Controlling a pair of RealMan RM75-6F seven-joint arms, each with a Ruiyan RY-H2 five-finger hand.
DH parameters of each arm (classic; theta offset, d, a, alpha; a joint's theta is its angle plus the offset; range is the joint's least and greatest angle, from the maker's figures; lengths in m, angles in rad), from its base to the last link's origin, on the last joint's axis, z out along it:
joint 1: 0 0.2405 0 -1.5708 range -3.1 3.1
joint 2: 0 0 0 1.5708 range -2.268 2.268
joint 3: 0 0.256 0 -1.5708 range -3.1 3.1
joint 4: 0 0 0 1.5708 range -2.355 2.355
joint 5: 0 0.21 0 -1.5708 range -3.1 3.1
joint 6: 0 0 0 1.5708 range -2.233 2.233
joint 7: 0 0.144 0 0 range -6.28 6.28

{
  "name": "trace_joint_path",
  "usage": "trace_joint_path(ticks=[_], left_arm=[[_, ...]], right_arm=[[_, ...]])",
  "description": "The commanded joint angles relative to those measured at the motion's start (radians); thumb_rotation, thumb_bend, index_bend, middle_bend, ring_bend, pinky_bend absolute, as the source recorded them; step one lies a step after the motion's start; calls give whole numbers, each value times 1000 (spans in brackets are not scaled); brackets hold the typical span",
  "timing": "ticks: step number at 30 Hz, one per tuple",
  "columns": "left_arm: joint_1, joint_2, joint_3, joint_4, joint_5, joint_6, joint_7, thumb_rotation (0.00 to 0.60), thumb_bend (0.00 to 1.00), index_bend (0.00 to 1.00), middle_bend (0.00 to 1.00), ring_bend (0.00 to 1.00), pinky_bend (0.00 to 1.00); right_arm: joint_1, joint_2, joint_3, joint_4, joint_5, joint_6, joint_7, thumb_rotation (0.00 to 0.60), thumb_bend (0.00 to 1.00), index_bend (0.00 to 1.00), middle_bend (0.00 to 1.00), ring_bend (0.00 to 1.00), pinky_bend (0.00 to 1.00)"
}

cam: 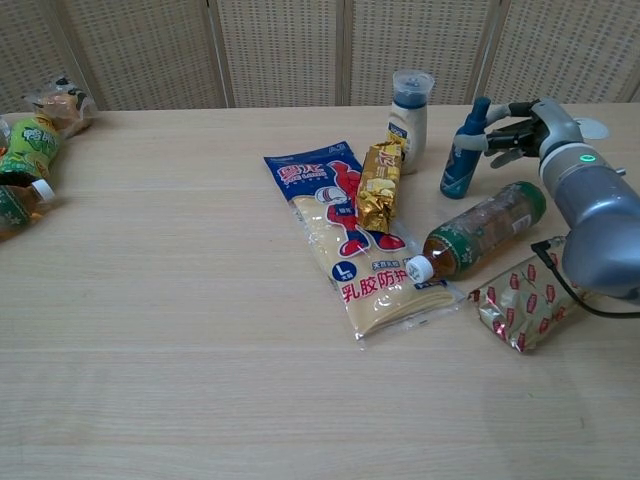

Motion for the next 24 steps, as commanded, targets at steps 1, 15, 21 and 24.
trace_joint_path(ticks=[1, 15, 21, 24], left_arm=[[0, -1, 3, -1, 5, 0, 0, 600, 0, 0, 0, 0, 0], [2, 18, 15, -11, 34, -3, -39, 600, 0, 0, 0, 0, 0], [2, 38, 25, -18, 62, -2, -82, 600, 0, 0, 0, 0, 0], [7, 49, 32, -22, 84, 8, -103, 600, 0, 0, 0, 0, 0]], right_arm=[[-1, 15, 0, -14, -5, 25, 6, 600, 0, 610, 915, 532, 529], [-48, 185, 23, -303, -30, 270, -82, 600, 0, 603, 911, 533, 529], [-132, 352, 57, -671, -20, 395, -256, 600, 0, 601, 907, 532, 529], [-165, 421, 82, -842, 4, 437, -355, 600, 0, 598, 904, 533, 529]])
